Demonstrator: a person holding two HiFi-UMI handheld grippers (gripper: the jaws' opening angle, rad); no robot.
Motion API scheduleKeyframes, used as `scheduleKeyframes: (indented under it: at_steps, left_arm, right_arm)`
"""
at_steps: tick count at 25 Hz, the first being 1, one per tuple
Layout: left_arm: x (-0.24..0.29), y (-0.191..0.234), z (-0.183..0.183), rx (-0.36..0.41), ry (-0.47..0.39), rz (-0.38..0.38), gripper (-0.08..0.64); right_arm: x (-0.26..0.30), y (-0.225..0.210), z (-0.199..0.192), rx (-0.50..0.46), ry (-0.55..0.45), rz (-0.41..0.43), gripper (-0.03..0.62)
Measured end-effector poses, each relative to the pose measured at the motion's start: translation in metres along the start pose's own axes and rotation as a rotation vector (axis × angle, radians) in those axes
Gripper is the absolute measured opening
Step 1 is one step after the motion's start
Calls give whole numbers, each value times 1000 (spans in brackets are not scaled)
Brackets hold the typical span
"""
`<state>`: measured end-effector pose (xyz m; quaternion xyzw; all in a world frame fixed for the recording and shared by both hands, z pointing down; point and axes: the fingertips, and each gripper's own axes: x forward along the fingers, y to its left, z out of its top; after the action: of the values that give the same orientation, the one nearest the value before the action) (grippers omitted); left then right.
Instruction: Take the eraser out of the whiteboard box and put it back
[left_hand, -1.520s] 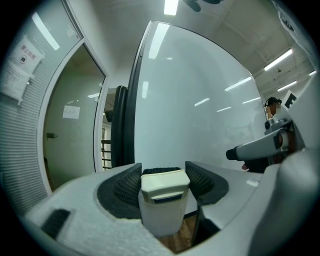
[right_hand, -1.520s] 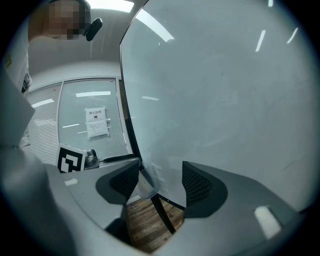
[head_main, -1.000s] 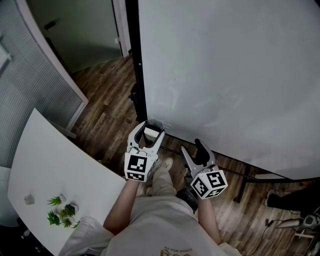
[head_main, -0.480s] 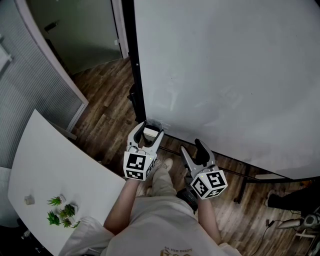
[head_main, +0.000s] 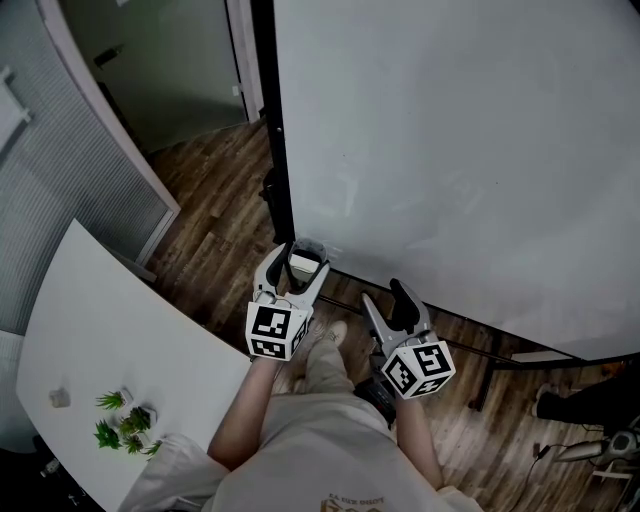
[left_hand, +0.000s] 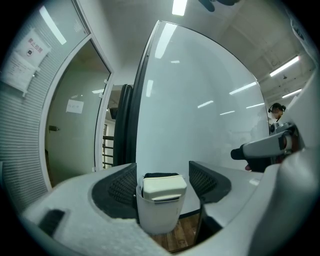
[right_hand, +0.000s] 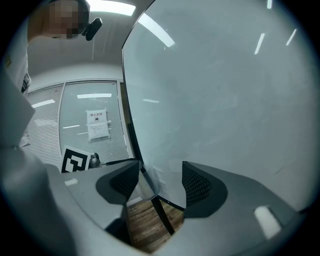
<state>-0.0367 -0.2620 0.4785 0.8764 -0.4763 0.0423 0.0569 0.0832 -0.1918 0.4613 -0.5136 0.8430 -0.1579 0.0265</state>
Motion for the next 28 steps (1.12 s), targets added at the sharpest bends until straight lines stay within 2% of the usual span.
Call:
scheduleKeyframes:
  at_steps: [11,15,22,27,28]
  left_arm:
    - [-22,-10,19,87,-6,-25,282]
    - [-36,-13,24,62,-19,-43,222]
    - [-61,-13,39,49,-72,-26,145]
    - [-73,-10,43,32,-94,-2,73]
    - [-75,-10,45,33,-98,1,63]
  right_arm:
    - [-1,20,4,-37,-6,32,257]
    - [-4,28,8,-64,-20,23,228]
    - [-13,34,10,-114,-28,-35,120]
    - [-24,32,19,-101,-63,-82,12]
    - [-26,32,21,-99,-71,-85,12]
